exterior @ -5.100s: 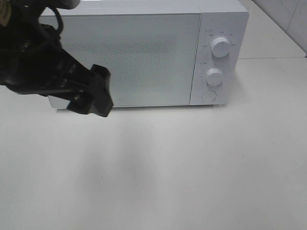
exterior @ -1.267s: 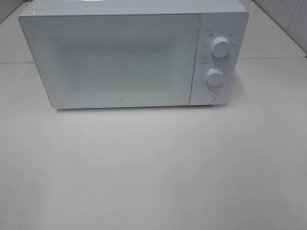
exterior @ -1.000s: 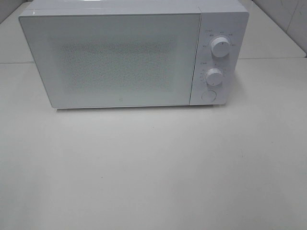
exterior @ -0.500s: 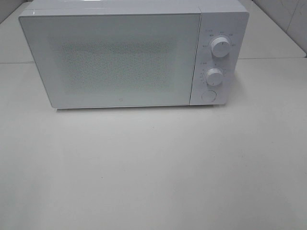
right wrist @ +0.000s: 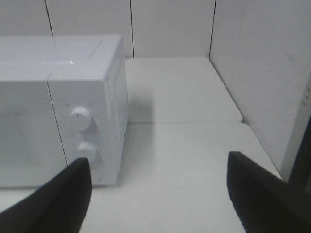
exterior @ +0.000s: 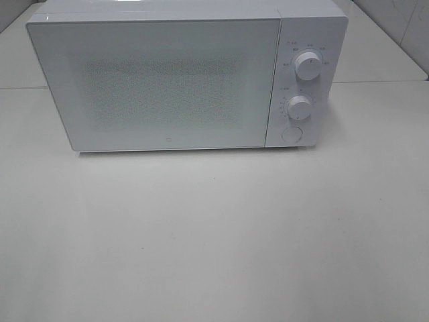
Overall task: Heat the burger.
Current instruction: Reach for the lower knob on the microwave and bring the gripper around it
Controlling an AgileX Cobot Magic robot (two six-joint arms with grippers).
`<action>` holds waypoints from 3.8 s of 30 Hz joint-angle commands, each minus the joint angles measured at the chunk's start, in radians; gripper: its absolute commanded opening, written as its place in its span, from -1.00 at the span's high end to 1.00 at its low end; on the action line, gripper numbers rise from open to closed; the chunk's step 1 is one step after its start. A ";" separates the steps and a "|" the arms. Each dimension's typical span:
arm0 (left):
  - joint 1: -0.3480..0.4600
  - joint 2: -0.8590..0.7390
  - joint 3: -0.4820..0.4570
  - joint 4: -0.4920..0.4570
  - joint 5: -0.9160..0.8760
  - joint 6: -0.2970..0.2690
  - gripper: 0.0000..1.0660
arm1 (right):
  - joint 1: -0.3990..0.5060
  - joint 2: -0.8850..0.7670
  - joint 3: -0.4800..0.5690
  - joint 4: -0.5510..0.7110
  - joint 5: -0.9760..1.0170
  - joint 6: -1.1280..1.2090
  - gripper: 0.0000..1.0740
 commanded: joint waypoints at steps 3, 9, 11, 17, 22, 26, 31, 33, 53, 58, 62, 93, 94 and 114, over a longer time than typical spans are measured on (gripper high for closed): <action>-0.006 -0.023 0.004 -0.003 -0.014 0.000 -0.89 | 0.002 0.082 0.049 0.004 -0.238 0.000 -0.42; -0.006 -0.016 0.004 -0.003 -0.014 0.000 -0.89 | 0.002 0.289 0.151 0.004 -0.588 0.000 -0.42; -0.006 -0.016 0.004 -0.003 -0.014 0.000 -0.89 | 0.002 0.317 0.160 0.004 -0.640 0.000 -0.43; -0.006 -0.016 0.004 -0.003 -0.014 0.000 -0.89 | 0.002 0.542 0.200 0.004 -0.896 -0.005 -0.42; -0.006 -0.016 0.004 -0.003 -0.014 0.000 -0.89 | 0.002 0.696 0.214 0.004 -1.063 -0.005 -0.42; -0.006 -0.016 0.004 -0.003 -0.014 0.000 -0.89 | 0.002 0.851 0.233 0.004 -1.231 -0.038 -0.42; -0.006 -0.016 0.004 -0.003 -0.014 0.000 -0.89 | 0.002 0.982 0.250 0.003 -1.355 -0.066 -0.42; -0.006 -0.016 0.004 -0.003 -0.014 0.000 -0.89 | 0.002 1.077 0.264 0.004 -1.466 -0.052 -0.42; -0.006 -0.016 0.004 -0.003 -0.014 0.000 -0.89 | 0.369 1.476 0.225 0.356 -1.763 -0.100 -0.42; -0.006 -0.016 0.004 -0.003 -0.014 0.000 -0.89 | 0.469 1.558 0.151 0.427 -1.790 -0.100 -0.42; -0.006 -0.016 0.004 -0.003 -0.014 0.000 -0.89 | 0.496 1.601 0.106 0.430 -1.789 -0.100 -0.42; -0.006 -0.016 0.004 -0.003 -0.014 0.000 -0.89 | 0.511 1.825 -0.175 0.553 -1.783 -0.159 -0.42; -0.006 -0.016 0.004 -0.003 -0.014 0.000 -0.89 | 0.511 1.825 -0.175 0.553 -1.783 -0.159 -0.42; -0.006 -0.016 0.004 -0.003 -0.014 0.000 -0.89 | 0.511 1.862 -0.213 0.600 -1.804 -0.163 -0.42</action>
